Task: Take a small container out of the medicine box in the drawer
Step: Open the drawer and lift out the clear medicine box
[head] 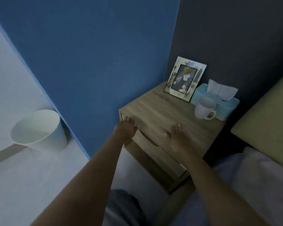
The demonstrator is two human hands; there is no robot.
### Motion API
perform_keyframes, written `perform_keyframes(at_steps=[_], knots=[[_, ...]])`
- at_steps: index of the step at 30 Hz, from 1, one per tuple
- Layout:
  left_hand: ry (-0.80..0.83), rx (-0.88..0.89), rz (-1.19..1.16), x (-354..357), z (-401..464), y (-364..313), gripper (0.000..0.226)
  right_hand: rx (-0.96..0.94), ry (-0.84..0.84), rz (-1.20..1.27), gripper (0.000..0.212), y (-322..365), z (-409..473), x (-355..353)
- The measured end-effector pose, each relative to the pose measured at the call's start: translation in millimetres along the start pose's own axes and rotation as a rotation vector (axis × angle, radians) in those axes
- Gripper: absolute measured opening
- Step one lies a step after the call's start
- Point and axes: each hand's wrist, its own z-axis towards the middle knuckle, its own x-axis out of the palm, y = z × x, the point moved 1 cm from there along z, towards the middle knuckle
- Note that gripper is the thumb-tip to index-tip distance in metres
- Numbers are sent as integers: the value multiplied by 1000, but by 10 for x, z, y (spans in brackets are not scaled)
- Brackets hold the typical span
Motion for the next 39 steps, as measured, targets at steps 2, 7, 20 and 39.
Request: perform_keyframes(at_steps=[2,7,20,39], knots=[[78,-30,-80,230,87,39,65,-6,-8,12,66,-44,86,153],[135,-210,-449,840,226,-20,69,-13,-263,-3,62,-152,124,498],[-34,-481,-1312,1344,444,-499,44,-37,-338,36,61,-165,172,532],[-128,-509,-1350,1489,-626,2,45,-28,-283,48,59,-121,125,452]])
